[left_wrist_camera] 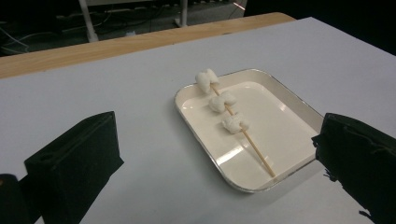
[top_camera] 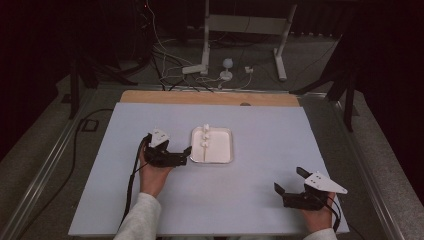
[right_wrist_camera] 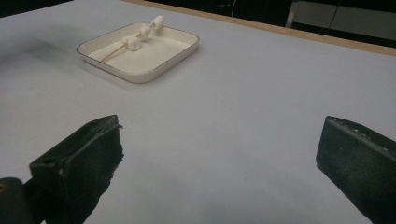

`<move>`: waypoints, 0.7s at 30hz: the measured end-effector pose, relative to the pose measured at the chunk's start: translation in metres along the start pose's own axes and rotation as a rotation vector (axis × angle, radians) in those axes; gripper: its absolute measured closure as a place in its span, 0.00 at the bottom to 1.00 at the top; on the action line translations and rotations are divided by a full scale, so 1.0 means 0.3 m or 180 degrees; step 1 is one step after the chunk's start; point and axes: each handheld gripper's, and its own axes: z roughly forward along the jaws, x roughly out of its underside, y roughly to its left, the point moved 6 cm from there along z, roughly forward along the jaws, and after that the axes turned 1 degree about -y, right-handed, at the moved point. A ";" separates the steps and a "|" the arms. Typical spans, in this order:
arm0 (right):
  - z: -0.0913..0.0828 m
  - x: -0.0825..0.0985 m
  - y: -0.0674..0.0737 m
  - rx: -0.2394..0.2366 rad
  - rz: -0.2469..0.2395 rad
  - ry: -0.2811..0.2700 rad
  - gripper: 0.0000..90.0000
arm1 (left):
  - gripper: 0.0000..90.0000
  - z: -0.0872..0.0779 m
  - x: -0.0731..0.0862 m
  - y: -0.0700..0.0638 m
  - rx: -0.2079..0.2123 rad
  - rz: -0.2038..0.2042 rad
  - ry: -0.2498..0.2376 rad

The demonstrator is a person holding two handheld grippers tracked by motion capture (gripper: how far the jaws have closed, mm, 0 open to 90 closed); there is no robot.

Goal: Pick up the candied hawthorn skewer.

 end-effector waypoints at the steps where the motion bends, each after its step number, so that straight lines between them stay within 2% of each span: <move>1: 0.000 0.000 0.000 -0.0001 0.0001 -0.0001 0.00 | 0.01 0.007 -0.001 -0.004 0.0003 0.0000 0.0006; 21: 0.002 0.002 -0.003 -0.0006 0.0009 0.0011 0.00 | 0.01 0.138 0.013 -0.073 0.0088 0.0028 0.0240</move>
